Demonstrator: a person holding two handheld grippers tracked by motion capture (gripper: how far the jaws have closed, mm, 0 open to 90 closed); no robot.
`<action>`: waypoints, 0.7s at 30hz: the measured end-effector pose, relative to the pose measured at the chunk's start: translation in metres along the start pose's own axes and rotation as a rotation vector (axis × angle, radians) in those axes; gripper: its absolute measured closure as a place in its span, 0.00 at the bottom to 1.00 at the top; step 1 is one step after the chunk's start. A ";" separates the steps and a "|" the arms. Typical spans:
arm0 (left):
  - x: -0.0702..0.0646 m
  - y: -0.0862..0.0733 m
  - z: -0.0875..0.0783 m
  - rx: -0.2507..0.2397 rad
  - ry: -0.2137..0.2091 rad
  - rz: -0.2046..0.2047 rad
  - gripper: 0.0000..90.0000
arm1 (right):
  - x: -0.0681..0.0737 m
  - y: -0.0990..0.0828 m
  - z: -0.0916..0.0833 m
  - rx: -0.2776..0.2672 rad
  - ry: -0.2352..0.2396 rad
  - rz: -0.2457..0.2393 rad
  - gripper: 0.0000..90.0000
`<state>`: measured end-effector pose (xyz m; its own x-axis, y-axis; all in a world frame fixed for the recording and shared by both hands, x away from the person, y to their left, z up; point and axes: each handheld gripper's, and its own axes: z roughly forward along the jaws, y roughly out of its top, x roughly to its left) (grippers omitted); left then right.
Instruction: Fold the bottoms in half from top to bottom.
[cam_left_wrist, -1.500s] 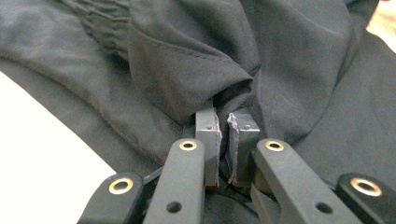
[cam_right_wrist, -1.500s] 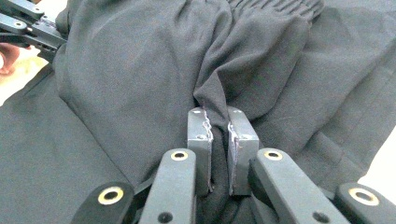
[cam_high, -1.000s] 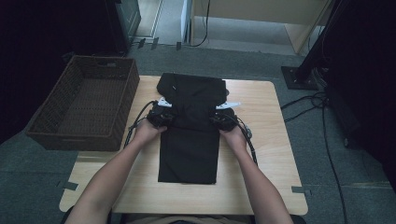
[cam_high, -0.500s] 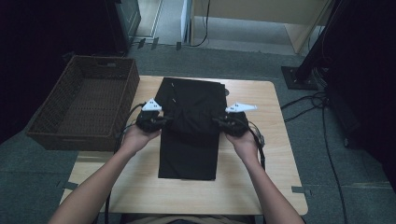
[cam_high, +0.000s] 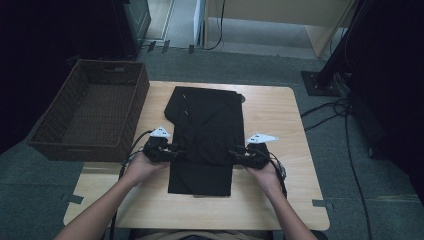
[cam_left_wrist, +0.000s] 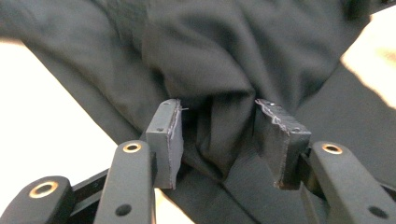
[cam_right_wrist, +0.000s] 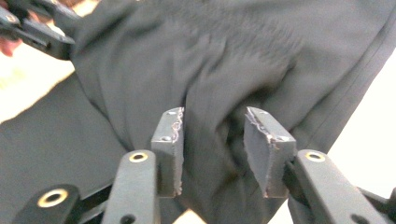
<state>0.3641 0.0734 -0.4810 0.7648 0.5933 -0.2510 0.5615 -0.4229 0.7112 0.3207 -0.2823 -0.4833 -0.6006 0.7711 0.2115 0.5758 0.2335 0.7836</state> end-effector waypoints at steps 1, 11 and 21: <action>0.002 0.008 -0.004 -0.016 0.003 0.002 0.55 | -0.003 0.007 -0.004 -0.001 0.011 0.013 0.61; 0.021 0.048 0.019 -0.035 0.013 -0.008 0.52 | -0.025 0.047 0.036 0.013 -0.037 0.070 0.57; 0.033 0.042 0.045 0.051 0.030 -0.042 0.46 | -0.035 0.032 0.060 0.074 -0.035 0.113 0.54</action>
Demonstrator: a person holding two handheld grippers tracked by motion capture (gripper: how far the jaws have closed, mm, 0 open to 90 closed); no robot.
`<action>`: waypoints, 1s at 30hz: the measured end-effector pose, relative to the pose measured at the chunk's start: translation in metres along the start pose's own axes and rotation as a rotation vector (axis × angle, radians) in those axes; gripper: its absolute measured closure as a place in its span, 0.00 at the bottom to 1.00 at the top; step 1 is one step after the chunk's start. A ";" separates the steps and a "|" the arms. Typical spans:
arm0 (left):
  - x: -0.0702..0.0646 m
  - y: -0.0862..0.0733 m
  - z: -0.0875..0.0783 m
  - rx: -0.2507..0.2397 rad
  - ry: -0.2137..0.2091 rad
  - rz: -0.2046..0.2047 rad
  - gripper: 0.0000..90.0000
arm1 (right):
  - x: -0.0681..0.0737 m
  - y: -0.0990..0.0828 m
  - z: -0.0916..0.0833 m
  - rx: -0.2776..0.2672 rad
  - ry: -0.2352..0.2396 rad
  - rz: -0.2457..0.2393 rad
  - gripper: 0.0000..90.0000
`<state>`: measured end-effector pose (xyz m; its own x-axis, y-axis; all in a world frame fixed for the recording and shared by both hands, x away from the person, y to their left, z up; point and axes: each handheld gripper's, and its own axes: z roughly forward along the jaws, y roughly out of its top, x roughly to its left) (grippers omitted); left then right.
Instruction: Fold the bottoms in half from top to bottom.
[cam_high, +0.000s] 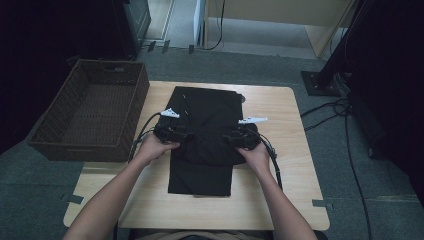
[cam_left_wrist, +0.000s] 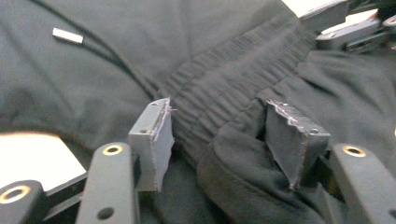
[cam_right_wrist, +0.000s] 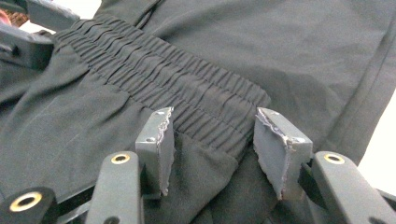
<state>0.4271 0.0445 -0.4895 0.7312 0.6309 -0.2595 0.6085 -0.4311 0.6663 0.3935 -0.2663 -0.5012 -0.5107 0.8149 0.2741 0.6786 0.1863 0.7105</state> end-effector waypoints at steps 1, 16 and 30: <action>0.000 -0.003 0.002 0.019 0.003 0.006 0.45 | 0.000 -0.001 0.000 0.005 0.001 0.000 0.54; 0.003 -0.010 0.014 0.001 0.021 -0.013 0.52 | -0.002 -0.006 0.010 0.002 -0.031 0.017 0.52; 0.017 0.021 0.033 -0.032 0.017 -0.031 0.83 | -0.002 0.030 0.041 0.064 -0.031 -0.060 0.92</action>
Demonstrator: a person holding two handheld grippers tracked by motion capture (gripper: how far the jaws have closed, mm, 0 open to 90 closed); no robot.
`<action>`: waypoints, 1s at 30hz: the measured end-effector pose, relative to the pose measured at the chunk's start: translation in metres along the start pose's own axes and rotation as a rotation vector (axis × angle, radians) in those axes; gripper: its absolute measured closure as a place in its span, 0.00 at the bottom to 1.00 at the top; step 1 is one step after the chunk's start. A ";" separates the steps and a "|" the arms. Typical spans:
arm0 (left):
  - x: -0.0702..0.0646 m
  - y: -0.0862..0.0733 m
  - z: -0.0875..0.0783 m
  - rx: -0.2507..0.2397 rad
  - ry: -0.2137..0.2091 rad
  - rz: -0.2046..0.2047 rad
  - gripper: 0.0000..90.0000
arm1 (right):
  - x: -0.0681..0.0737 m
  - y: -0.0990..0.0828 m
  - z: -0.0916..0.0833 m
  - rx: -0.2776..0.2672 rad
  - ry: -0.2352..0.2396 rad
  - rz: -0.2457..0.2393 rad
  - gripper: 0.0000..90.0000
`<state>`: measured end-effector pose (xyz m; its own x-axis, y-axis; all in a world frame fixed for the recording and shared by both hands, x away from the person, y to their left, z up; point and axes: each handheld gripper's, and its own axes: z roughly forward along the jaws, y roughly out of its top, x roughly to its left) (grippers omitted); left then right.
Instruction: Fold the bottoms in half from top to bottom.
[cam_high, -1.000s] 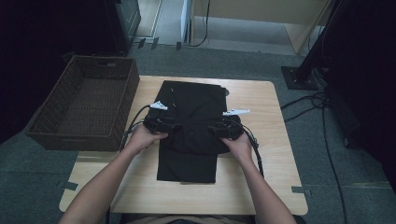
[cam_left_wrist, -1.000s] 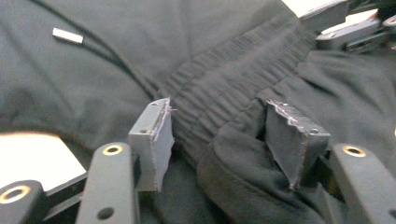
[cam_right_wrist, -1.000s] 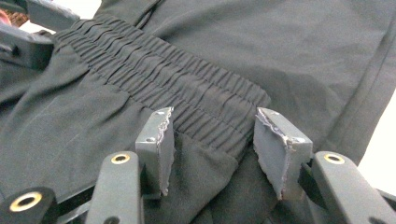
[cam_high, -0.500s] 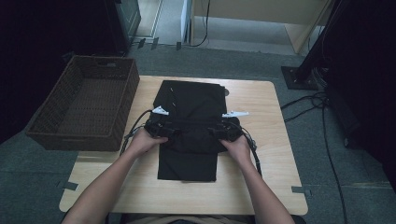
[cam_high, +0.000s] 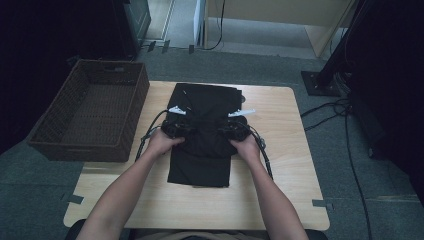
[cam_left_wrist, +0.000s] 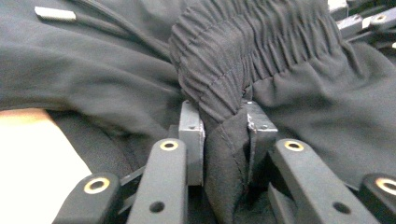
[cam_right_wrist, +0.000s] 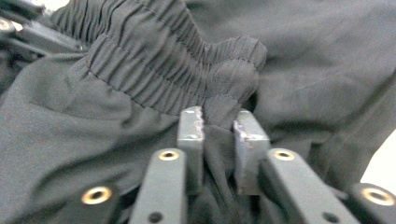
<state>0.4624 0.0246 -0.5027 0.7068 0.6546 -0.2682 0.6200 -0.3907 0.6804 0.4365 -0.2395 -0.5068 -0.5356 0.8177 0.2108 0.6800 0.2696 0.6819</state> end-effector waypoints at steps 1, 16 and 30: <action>0.001 0.004 -0.003 -0.009 0.012 0.003 0.83 | -0.001 0.004 -0.001 0.006 -0.007 0.001 0.94; -0.043 -0.022 -0.081 -0.119 -0.063 0.182 0.73 | 0.042 -0.008 -0.095 -0.200 0.072 -0.063 0.93; -0.054 -0.080 -0.093 -0.007 -0.122 0.106 0.54 | 0.078 -0.086 -0.112 -0.138 0.093 -0.097 0.71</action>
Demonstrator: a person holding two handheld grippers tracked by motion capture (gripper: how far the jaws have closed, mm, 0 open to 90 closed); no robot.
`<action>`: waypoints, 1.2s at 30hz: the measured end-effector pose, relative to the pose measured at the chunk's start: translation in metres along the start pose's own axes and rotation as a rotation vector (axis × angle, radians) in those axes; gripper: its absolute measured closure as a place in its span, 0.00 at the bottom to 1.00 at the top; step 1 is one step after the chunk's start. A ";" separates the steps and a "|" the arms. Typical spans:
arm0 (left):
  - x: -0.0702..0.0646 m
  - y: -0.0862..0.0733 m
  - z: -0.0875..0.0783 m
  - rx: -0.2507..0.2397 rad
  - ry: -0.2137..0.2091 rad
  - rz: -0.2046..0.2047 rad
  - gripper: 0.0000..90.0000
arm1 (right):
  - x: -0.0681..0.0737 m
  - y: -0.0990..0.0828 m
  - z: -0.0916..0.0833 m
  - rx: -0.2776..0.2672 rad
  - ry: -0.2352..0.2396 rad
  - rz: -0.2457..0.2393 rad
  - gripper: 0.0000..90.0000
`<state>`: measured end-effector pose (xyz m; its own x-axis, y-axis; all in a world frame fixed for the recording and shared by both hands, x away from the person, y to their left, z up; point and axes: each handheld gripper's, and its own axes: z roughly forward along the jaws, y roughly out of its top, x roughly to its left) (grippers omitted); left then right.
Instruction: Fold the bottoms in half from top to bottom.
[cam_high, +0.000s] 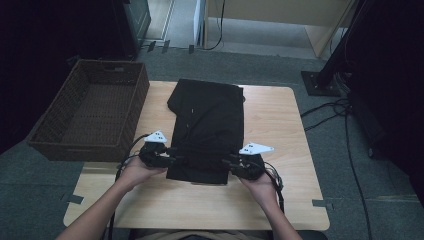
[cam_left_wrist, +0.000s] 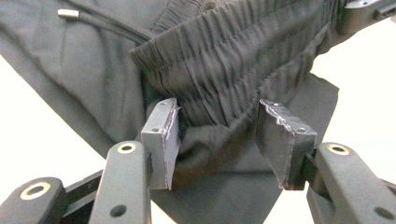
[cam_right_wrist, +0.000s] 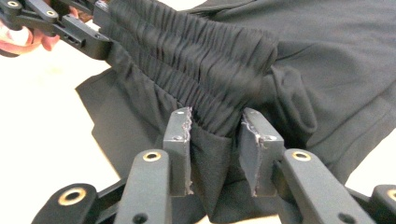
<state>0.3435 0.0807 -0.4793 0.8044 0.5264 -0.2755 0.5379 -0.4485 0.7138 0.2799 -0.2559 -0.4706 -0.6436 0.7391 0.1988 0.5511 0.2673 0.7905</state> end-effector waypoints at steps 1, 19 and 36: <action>-0.001 0.000 -0.003 -0.003 -0.003 -0.002 0.53 | 0.000 0.000 0.000 0.000 0.000 0.000 0.71; 0.037 0.017 0.000 0.022 0.095 -0.109 0.94 | -0.060 0.025 0.010 0.002 -0.082 0.093 0.99; 0.049 0.031 0.034 0.032 -0.024 -0.105 0.93 | -0.036 0.014 0.040 0.039 -0.044 0.101 0.99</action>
<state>0.4076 0.0681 -0.4928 0.7490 0.5543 -0.3629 0.6267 -0.4150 0.6595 0.3318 -0.2540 -0.4893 -0.5603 0.7896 0.2503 0.6328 0.2131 0.7444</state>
